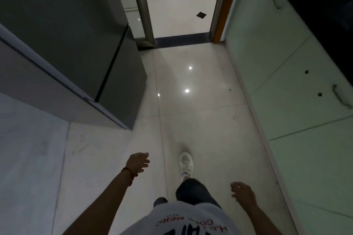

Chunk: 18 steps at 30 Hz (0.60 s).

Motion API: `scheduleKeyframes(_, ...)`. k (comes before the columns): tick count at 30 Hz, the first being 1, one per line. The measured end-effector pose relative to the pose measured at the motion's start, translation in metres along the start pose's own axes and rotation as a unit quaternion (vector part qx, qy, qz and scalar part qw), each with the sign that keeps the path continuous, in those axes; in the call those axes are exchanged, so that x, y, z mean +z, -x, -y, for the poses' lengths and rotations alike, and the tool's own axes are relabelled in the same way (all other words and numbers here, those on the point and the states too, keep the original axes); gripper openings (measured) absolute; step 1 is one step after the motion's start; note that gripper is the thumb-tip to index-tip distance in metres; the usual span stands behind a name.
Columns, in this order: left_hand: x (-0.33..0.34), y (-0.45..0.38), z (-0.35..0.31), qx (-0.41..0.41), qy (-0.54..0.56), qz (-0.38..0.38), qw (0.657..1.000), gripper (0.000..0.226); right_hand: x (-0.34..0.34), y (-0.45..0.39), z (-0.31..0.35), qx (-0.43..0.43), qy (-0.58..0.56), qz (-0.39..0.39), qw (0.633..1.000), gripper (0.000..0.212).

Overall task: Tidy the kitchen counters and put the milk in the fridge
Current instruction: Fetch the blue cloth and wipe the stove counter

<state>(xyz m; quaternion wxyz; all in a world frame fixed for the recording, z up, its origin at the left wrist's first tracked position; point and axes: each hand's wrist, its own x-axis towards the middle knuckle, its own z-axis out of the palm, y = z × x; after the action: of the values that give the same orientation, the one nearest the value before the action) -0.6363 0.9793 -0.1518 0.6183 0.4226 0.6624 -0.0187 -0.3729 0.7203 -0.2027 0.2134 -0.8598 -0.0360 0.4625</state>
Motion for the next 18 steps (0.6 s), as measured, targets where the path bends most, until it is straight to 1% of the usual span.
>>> scheduleKeyframes(3, -0.008, -0.027, -0.036, -0.035, -0.015, -0.016, 0.999, 0.023, -0.016, -0.034, 0.076, -0.016, -0.005, 0.006, 1.000, 0.017)
scheduleKeyframes(6, -0.015, -0.054, -0.075, -0.042, -0.038, -0.033, 0.998, 0.029, -0.030, -0.070, 0.156, -0.034, 0.001, 0.007, 0.999, 0.025)
scheduleKeyframes(9, -0.020, -0.079, -0.117, -0.041, -0.027, -0.041, 0.998, 0.024, -0.040, -0.097, 0.232, -0.058, 0.008, 0.017, 0.998, 0.027)
scheduleKeyframes(12, -0.023, -0.109, -0.159, -0.049, -0.013, -0.032, 0.998, 0.020, -0.042, -0.126, 0.301, -0.083, -0.003, 0.008, 0.997, 0.025)
scheduleKeyframes(15, -0.032, -0.151, -0.204, -0.053, -0.021, -0.022, 0.998, 0.022, -0.043, -0.159, 0.359, -0.087, -0.021, 0.006, 0.996, 0.025)
scheduleKeyframes(18, -0.043, -0.197, -0.261, -0.047, -0.034, -0.017, 0.998, 0.020, -0.047, -0.185, 0.403, -0.065, -0.044, -0.014, 0.997, 0.024)
